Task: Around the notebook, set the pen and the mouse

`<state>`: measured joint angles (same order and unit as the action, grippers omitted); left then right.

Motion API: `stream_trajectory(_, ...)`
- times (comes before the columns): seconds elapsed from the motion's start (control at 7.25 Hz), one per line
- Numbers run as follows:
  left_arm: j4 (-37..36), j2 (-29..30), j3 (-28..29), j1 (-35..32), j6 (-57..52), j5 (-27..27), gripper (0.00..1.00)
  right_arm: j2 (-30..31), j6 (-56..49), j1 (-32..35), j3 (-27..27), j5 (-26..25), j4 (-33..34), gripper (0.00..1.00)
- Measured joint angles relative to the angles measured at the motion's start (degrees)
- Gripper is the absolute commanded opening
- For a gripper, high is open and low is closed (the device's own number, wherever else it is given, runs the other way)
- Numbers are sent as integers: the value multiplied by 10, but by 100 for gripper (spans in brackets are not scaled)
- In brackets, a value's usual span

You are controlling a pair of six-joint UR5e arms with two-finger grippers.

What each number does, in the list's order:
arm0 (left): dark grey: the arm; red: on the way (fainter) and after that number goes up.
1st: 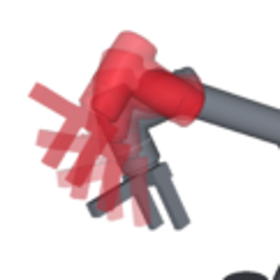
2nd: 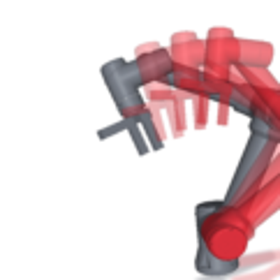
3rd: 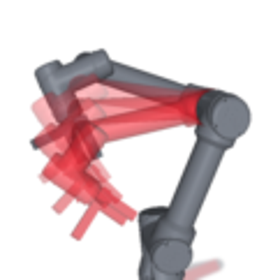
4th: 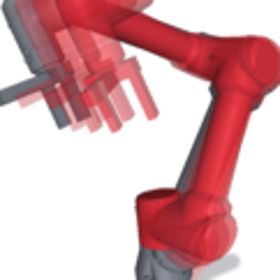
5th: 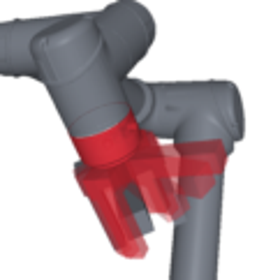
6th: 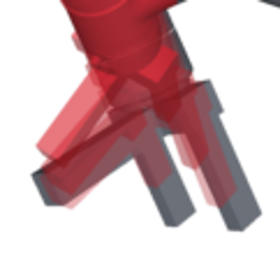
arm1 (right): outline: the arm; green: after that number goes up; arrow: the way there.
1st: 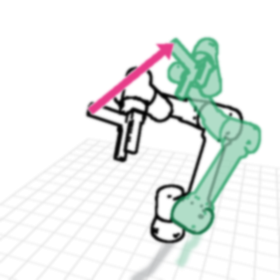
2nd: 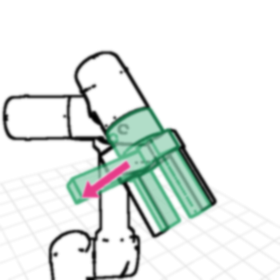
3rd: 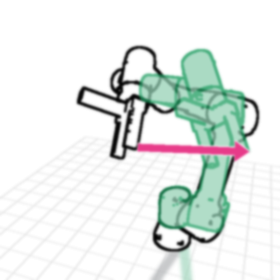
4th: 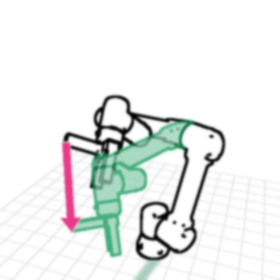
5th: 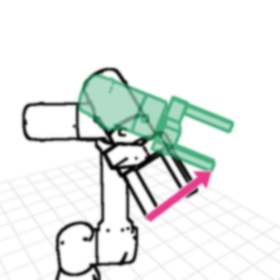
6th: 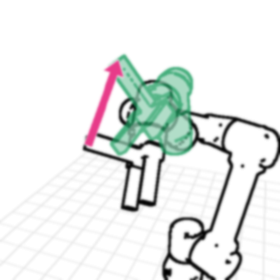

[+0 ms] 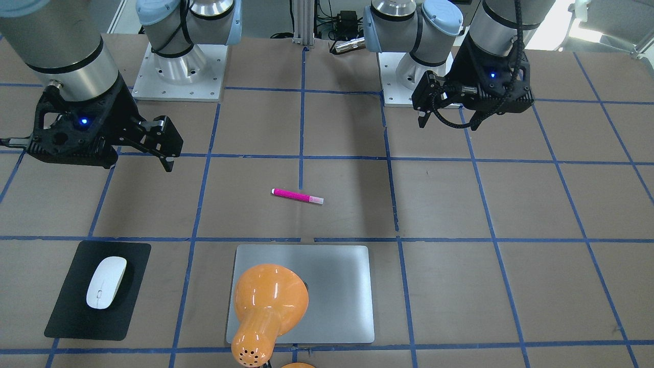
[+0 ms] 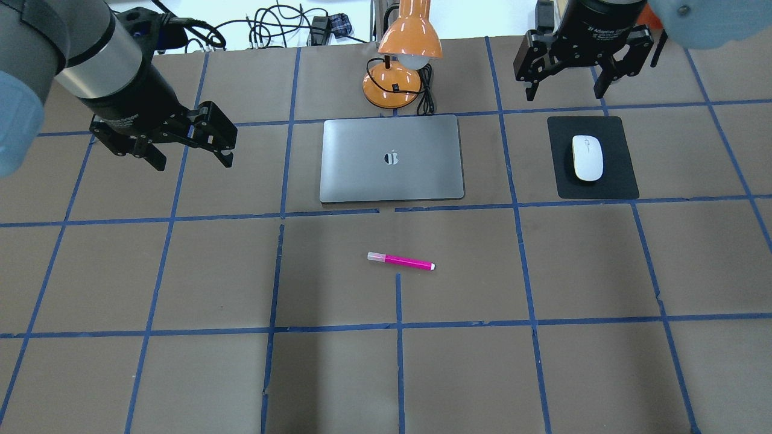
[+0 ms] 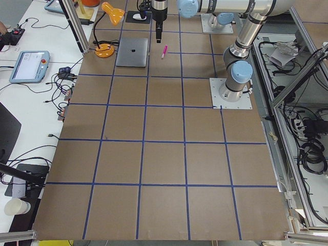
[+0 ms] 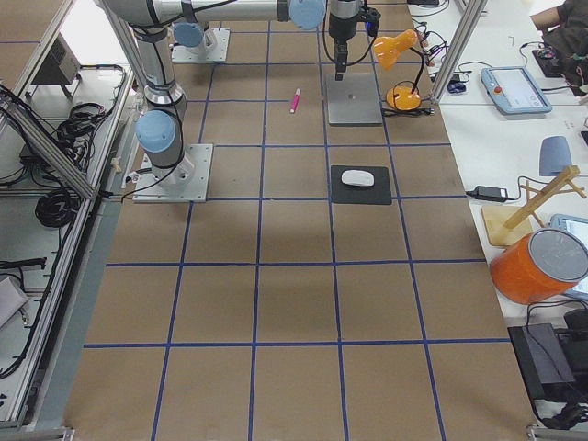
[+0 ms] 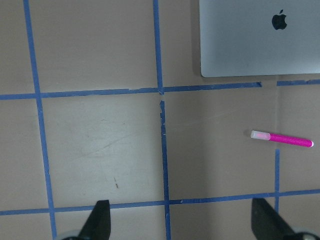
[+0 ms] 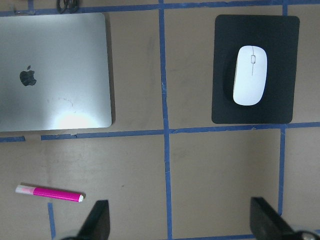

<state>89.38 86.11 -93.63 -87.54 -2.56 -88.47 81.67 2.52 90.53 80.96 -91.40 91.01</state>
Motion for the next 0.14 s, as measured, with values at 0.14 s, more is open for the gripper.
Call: stream_trajectory(0.14,0,-1,0,0,5,-3,100,0,2,0,0,2,0,100)
